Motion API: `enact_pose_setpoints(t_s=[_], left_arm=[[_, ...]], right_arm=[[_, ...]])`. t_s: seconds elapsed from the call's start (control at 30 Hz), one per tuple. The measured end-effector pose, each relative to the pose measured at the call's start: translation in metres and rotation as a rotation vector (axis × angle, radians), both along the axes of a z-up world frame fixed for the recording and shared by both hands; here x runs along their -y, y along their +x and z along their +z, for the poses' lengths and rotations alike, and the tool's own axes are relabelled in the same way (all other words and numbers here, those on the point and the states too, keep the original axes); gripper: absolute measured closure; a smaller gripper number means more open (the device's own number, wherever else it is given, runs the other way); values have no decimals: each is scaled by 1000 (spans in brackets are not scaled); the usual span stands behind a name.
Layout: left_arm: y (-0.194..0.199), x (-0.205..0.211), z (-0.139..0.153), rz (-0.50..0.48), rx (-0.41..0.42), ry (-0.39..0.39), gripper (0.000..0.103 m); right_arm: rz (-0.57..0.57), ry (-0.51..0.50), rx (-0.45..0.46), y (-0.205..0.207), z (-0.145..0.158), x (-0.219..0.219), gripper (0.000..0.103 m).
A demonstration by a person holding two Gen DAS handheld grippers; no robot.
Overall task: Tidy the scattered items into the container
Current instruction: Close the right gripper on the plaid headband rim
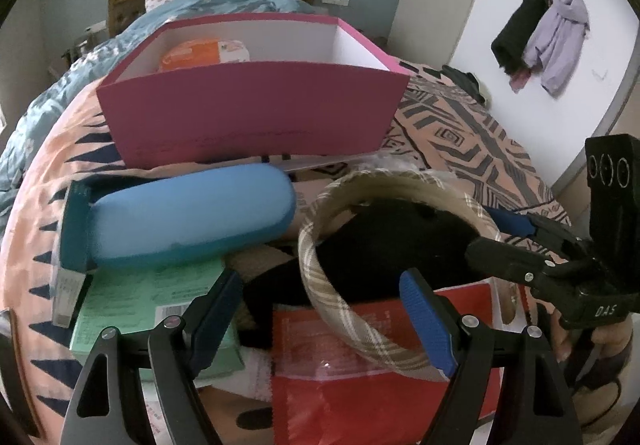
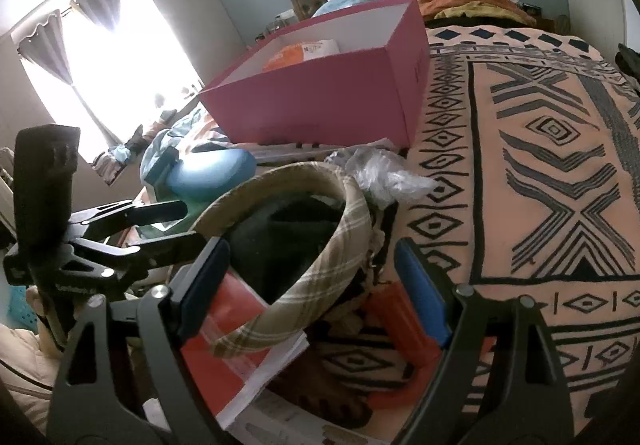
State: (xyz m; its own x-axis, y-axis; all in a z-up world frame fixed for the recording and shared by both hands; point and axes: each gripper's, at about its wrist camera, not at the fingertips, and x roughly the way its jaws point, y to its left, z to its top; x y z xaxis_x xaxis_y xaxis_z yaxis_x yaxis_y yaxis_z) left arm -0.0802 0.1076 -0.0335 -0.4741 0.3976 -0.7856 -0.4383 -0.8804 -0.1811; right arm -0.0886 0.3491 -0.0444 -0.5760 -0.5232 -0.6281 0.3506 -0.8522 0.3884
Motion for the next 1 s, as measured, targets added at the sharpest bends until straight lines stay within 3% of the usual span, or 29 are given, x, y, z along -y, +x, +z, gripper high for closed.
enact_pose_setpoints(t_s=[0.33,0.43,0.63,0.77,0.9,1.0], left_arm=[[1,-13,-6,-63,19,-2,21],[-4,-13,-11,-60,57,4,27],[-9,-10,-14,-63,103,40,45],[-7,-11,-14,-64,100,39,47],[-8,-4,-13,-54,106,61,58],[-10,-3,-12,-51,114,66,60]], right_arm=[[2,-40,29,-11,-7,2,18],[3,-51,32,-12,-7,2,18],[4,-63,34,-11,-7,0,35],[-13,-70,30,-11,-8,-7,53],[-32,-89,31,-11,-10,-14,59],[-36,-85,5,-8,-7,-15,64]])
